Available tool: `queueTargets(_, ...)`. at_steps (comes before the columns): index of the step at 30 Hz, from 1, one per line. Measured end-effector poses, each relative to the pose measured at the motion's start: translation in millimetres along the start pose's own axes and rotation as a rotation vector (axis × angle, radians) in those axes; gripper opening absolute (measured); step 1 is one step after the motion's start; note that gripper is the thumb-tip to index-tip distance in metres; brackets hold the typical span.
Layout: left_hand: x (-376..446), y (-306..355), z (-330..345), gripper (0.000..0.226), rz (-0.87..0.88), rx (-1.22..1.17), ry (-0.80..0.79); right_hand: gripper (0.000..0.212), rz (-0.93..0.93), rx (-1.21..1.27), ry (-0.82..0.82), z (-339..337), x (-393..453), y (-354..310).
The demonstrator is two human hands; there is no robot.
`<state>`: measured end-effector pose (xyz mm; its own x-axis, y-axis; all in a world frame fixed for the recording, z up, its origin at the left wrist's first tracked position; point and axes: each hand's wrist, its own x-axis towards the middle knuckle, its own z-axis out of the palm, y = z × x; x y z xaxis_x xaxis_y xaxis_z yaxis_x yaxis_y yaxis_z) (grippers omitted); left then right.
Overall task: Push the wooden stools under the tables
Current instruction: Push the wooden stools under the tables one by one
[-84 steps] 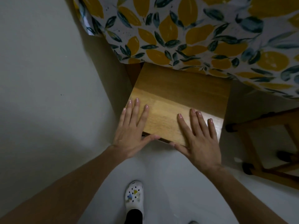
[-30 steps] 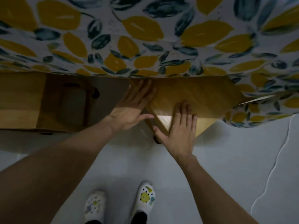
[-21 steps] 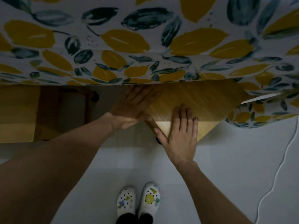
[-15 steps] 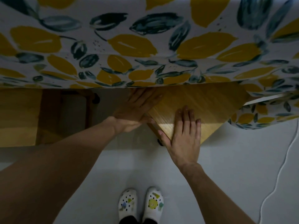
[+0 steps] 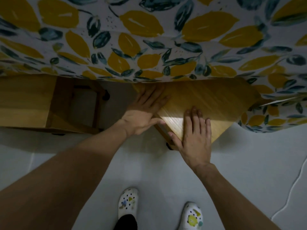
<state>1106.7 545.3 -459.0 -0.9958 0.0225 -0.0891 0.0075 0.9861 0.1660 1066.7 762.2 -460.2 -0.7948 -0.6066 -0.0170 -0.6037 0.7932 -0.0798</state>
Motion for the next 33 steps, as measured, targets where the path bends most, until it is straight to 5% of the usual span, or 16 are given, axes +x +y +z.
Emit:
queueTargets(13, -62.5, 181.6, 28.0, 0.081, -0.56, -0.027, -0.044, 0.088, -0.536, -0.025, -0.265, -23.4, -34.9, 128.5)
queueTargets(20, -70.5, 144.2, 16.2, 0.087, -0.345, 0.073, -0.046, 0.094, -0.427, 0.096, -0.216, -27.0, -52.5, 122.1)
queueTargets(33, -18.4, 175.4, 11.1, 0.09, -0.366, 0.043, -0.04, 0.093, -0.454, 0.01, -0.211, -28.9, -18.7, 177.4)
